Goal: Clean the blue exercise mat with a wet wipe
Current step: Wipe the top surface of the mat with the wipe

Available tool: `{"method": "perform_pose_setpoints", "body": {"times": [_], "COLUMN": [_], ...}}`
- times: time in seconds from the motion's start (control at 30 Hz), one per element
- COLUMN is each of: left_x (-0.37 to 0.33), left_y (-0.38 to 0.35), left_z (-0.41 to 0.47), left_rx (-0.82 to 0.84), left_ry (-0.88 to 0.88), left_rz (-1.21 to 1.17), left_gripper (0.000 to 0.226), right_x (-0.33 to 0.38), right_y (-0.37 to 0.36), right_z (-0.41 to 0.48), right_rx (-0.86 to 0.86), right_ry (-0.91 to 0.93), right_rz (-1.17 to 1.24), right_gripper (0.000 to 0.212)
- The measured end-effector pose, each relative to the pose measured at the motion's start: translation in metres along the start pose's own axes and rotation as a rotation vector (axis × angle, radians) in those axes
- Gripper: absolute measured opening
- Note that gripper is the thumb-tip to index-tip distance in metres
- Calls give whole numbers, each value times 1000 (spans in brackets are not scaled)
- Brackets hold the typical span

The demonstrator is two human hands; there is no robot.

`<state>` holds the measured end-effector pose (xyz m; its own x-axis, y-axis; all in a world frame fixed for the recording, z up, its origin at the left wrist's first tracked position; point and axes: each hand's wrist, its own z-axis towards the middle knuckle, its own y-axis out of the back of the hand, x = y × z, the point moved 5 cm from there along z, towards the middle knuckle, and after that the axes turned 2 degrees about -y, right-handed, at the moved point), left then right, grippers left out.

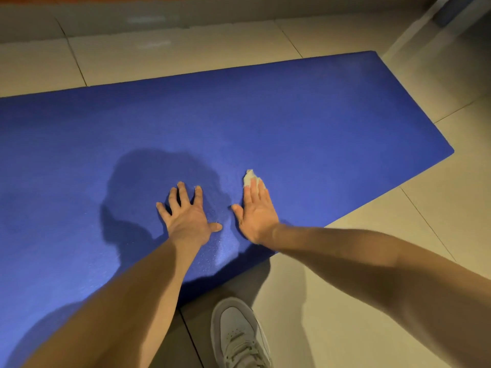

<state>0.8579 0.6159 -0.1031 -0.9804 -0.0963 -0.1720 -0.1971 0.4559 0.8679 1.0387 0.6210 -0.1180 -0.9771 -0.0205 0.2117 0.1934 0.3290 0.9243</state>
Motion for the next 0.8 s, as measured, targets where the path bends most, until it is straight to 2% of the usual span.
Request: {"method": "perform_pose_setpoints", "body": {"times": [0.1, 0.2, 0.27, 0.43, 0.5, 0.57, 0.7, 0.8], "left_x": [1, 1, 2, 2, 3, 2, 3, 3], "left_y": [0, 0, 0, 0, 0, -1, 0, 0], "left_z": [1, 1, 1, 1, 1, 2, 2, 2], "left_rx": [0, -2, 3, 10, 7, 10, 15, 13], "left_ry": [1, -1, -4, -14, -14, -12, -18, -21], "left_rz": [4, 1, -5, -16, -21, -23, -15, -16], "left_gripper": [117, 116, 115, 115, 116, 116, 115, 115], "right_x": [19, 13, 0, -28, -22, -8, 26, 23], "right_y": [-15, -7, 0, 26, 28, 20, -3, 1], "right_z": [-32, -31, -12, 54, 60, 48, 2, -4], "right_rx": [-11, -3, 15, 51, 79, 45, 22, 36], "right_ry": [247, 331, 278, -133, -173, -101, 271, 391], "right_rz": [-17, 0, -19, -103, -81, -22, -26, -34], "right_gripper": [76, 73, 73, 80, 81, 80, 75, 71]}}
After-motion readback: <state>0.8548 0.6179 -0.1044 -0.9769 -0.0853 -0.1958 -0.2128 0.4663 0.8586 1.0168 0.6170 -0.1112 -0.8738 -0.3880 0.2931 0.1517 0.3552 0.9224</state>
